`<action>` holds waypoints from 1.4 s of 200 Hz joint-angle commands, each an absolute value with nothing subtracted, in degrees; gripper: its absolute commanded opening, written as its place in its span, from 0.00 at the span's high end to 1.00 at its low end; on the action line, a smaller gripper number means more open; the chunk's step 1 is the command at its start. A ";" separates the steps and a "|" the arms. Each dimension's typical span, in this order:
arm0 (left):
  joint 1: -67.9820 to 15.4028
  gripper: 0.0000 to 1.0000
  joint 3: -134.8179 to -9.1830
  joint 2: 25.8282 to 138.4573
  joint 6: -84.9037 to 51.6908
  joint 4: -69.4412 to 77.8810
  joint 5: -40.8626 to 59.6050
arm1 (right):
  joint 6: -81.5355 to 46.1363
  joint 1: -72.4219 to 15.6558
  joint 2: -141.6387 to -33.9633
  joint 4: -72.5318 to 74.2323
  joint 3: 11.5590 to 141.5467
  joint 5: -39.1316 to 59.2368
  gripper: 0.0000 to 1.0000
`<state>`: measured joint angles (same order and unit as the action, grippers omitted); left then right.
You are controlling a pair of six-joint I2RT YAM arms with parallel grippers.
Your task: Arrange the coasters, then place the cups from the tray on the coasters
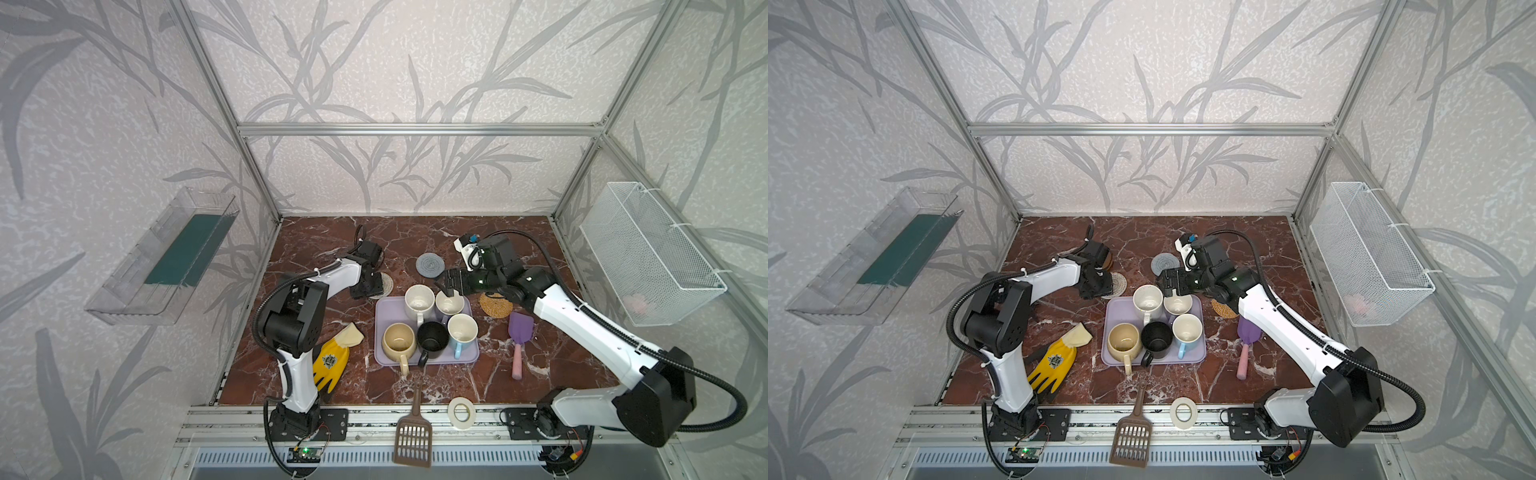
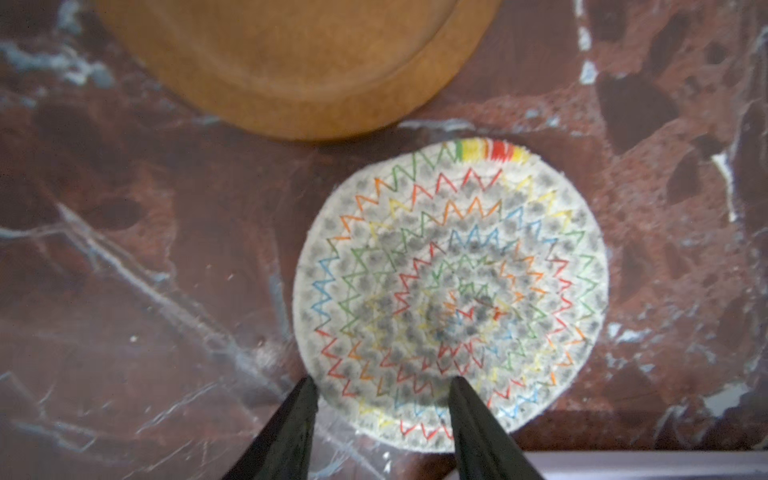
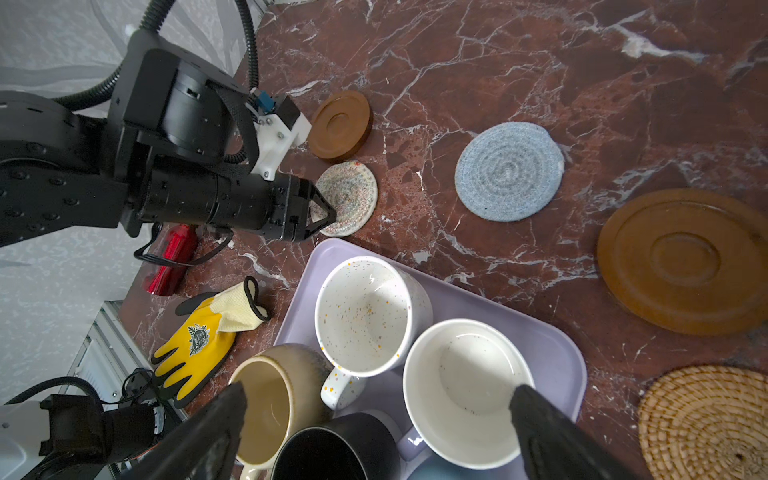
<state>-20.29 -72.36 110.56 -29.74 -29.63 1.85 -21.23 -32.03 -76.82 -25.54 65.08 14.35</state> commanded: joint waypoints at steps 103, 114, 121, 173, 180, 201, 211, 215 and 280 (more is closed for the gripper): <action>-24.24 0.59 -88.48 123.41 -33.62 -35.02 -5.95 | -20.92 -31.22 -76.20 -24.98 63.91 12.13 0.02; -24.35 0.60 -89.44 124.24 -33.81 -35.23 -7.39 | -20.99 -31.03 -76.29 -25.05 63.82 12.13 0.02; -24.42 0.61 -89.72 124.58 -34.06 -34.96 -8.19 | -20.96 -30.91 -76.29 -25.05 63.72 12.22 0.02; -24.66 0.63 -93.65 127.34 -34.71 -34.71 -7.56 | -20.77 -29.99 -76.38 -24.83 63.12 12.49 0.02; -24.65 0.63 -94.13 127.65 -34.63 -34.92 -7.97 | -20.80 -29.94 -76.38 -24.78 63.02 12.48 0.02; -24.56 0.63 -95.68 128.55 -34.59 -35.69 -9.04 | -20.80 -29.76 -76.71 -24.63 62.86 12.66 0.02; -24.59 0.63 -96.14 128.79 -34.66 -35.57 -8.84 | -20.76 -29.60 -76.88 -24.59 62.70 12.74 0.02; -24.66 0.63 -96.38 128.94 -34.70 -35.74 -9.11 | -20.82 -29.61 -76.95 -24.48 62.75 12.81 0.02; -24.61 0.57 -96.85 126.09 -34.72 -35.43 -8.73 | -20.52 -28.50 -77.87 -24.71 62.95 12.90 0.01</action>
